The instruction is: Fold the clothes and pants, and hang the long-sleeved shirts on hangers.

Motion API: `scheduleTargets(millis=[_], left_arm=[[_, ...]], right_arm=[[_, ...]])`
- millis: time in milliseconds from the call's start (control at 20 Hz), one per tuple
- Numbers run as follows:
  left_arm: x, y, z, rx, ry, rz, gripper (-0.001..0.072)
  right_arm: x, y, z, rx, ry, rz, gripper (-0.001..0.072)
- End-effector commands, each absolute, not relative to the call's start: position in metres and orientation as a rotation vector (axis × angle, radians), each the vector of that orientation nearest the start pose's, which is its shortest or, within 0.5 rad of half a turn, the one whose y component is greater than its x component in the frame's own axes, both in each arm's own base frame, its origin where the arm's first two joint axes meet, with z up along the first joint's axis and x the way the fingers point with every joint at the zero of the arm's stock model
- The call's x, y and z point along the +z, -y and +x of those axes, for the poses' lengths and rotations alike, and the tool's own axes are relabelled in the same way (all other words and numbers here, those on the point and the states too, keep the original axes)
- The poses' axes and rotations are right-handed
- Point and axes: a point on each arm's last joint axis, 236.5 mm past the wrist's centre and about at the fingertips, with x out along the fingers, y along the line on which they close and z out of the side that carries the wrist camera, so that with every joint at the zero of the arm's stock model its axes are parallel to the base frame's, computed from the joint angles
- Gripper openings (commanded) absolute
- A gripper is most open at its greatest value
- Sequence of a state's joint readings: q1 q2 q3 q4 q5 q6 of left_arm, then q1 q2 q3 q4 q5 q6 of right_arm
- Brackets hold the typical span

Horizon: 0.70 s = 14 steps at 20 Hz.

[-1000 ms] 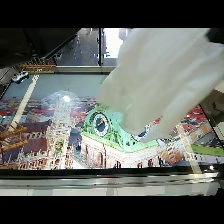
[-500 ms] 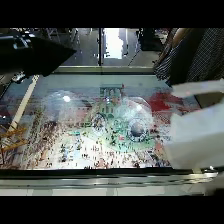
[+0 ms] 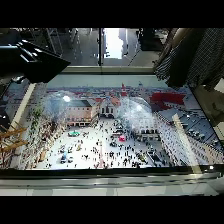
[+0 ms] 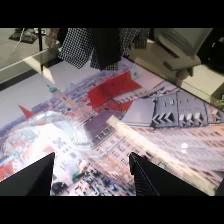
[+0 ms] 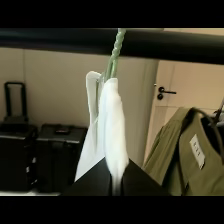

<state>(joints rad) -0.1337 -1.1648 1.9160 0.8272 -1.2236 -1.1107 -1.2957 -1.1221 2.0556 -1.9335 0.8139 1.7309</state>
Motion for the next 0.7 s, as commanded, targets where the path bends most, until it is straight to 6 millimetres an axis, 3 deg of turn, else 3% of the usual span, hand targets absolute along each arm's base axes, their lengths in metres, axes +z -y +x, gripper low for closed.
scheduleTargets(millis=[0,150,300,400,450,500,600,650], left_arm=[[0.398,0.198,0.353,-0.838,-0.315,0.059,0.0518],[0.398,0.198,0.353,-0.838,-0.314,0.059,0.0517],[0.399,0.199,0.352,-0.841,-0.313,0.056,0.0518],[0.399,0.199,0.352,-0.841,-0.313,0.056,0.0517],[0.399,0.199,0.352,-0.841,-0.313,0.056,0.0518],[0.399,0.199,0.352,-0.841,-0.313,0.056,0.0517],[0.399,0.199,0.352,-0.841,-0.313,0.056,0.0517],[0.398,0.199,0.352,-0.841,-0.313,0.056,0.0517]], right_arm=[[0.541,0.418,0.024,-1.624,0.098,-0.204,0.0017],[0.515,0.442,-0.005,-1.700,0.072,-0.119,0.0017],[0.484,0.449,-0.023,-1.754,-0.019,-0.036,0.0018],[0.483,0.444,-0.022,-1.752,-0.028,-0.023,0.0023],[0.493,0.437,-0.020,-1.743,-0.011,-0.051,0.0024],[0.510,0.427,-0.018,-1.733,0.030,-0.100,0.0098],[0.547,0.404,-0.014,-1.704,0.132,-0.205,0.0519],[0.561,0.392,-0.010,-1.679,0.183,-0.225,0.0620]])
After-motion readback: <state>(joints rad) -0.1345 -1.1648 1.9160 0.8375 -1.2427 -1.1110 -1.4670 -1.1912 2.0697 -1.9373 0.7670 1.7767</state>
